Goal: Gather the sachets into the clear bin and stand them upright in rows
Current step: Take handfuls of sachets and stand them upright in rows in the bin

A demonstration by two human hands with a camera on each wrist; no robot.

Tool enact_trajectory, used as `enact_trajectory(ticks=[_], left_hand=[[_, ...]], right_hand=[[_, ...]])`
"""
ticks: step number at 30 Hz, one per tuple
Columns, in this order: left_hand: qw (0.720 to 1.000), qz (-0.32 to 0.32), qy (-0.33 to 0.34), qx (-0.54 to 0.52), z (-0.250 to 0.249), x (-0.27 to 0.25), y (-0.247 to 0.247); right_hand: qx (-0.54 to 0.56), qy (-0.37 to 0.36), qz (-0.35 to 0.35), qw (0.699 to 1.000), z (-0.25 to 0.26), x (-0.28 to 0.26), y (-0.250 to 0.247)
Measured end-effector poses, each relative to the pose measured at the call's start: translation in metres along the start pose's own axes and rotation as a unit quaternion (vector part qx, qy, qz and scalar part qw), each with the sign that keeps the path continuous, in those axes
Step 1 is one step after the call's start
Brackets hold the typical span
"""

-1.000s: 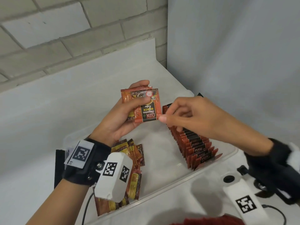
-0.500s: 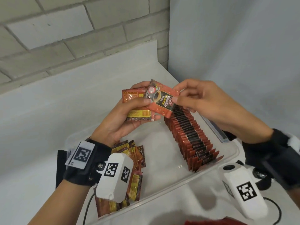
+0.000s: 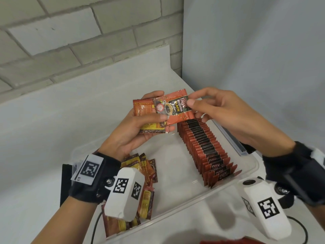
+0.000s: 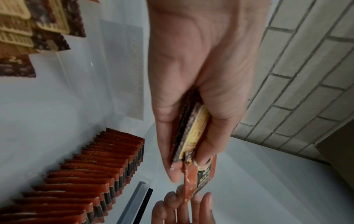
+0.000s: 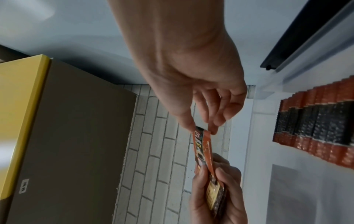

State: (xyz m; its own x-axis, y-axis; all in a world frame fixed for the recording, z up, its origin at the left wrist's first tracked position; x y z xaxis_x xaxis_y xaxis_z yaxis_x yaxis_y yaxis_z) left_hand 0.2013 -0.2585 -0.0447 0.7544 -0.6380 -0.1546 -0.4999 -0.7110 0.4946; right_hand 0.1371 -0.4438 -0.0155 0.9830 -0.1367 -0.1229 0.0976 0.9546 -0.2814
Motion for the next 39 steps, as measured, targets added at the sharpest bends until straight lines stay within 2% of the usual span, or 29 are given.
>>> enact_trajectory(ticks=[5,13,16,19,23,26,29,32,34,37,39], left_hand=[[1.000,-0.003,0.001,0.009,-0.001,-0.001,0.001],[0.999,-0.012,-0.032,0.022,0.003,-0.002,0.000],[0.997,-0.025,-0.071,0.012,0.002,-0.002,0.001],[0.989,-0.037,-0.140,0.027,0.002,-0.002,0.012],[0.969,-0.073,-0.233,0.024,0.017,-0.011,0.035],[0.951,-0.088,-0.295,0.028,0.041,-0.026,0.046],[0.932,-0.103,-0.346,0.030,0.061,-0.038,0.053],[0.927,-0.104,-0.360,-0.015,0.070,-0.039,0.056],[0.926,-0.106,-0.360,-0.039,0.072,-0.037,0.057],[0.927,-0.106,-0.357,-0.047,0.073,-0.037,0.056],[0.928,-0.117,-0.352,-0.026,0.073,-0.039,0.054]], right_hand=[[0.016,0.003,0.025,1.000,-0.009,-0.002,0.002],[0.021,-0.038,-0.007,0.999,-0.018,-0.009,-0.017],[-0.040,-0.082,0.058,0.994,-0.014,-0.025,-0.038],[-0.189,-0.115,0.151,0.964,-0.012,-0.046,-0.054],[-0.365,-0.158,0.198,0.896,-0.019,-0.064,-0.060],[-0.434,-0.176,0.230,0.853,-0.029,-0.067,-0.052],[-0.476,-0.174,0.248,0.826,-0.032,-0.066,-0.042],[-0.511,-0.200,0.266,0.793,-0.037,-0.061,-0.034],[-0.539,-0.171,0.298,0.769,-0.041,-0.059,-0.029],[-0.529,-0.148,0.301,0.780,-0.043,-0.058,-0.030],[-0.482,-0.139,0.278,0.819,-0.040,-0.058,-0.035]])
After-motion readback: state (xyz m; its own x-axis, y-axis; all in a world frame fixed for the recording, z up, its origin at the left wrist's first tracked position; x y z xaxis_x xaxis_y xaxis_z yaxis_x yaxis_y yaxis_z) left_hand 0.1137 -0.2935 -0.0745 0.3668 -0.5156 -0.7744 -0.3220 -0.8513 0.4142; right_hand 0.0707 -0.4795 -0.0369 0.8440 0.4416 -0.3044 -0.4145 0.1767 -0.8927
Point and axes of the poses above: each hand's wrist, its own x-axis towards the middle knuckle, its own y-axis out of the palm, z = x × y, the point moved 2 cm from there along x, towards the middle knuckle, and after that the axes turned 1 degree about -x, right-handed, at the moved point
